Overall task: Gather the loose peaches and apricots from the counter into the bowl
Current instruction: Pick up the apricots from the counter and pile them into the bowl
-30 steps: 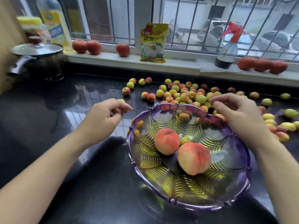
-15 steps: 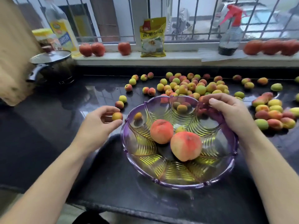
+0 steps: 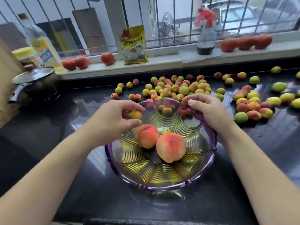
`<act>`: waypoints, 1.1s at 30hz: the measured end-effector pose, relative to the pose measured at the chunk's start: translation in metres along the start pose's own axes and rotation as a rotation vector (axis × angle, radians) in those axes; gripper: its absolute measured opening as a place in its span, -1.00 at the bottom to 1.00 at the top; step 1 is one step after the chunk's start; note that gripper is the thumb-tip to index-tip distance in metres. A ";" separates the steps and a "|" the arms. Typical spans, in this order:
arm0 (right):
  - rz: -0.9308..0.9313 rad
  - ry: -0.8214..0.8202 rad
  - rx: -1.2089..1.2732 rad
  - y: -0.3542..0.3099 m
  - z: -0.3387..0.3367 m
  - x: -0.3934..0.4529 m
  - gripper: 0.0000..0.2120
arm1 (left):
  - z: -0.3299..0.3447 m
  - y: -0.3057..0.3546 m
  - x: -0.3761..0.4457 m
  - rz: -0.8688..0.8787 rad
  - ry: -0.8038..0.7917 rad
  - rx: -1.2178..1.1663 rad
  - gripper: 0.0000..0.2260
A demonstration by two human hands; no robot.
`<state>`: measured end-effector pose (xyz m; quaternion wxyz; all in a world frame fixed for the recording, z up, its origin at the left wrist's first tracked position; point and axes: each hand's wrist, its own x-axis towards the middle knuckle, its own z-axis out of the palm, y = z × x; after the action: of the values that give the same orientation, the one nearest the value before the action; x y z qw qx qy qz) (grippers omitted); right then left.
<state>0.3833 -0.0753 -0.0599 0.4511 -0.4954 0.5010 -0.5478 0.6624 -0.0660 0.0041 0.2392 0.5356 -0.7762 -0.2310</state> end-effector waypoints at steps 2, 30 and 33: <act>-0.005 -0.002 -0.001 0.000 0.000 0.000 -0.86 | 0.006 0.002 0.012 -0.011 -0.062 0.020 -0.74; -0.026 -0.007 -0.049 -0.002 -0.002 0.000 -0.84 | 0.058 0.040 0.073 -0.126 -0.411 0.532 -0.78; -0.017 -0.009 -0.041 -0.002 -0.002 -0.001 -0.84 | 0.055 0.043 0.071 -0.114 -0.405 0.518 -0.77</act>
<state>0.3816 -0.0742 -0.0578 0.4386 -0.5113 0.5057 -0.5390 0.5749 -0.1138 -0.0038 -0.0774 0.5643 -0.8098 -0.1409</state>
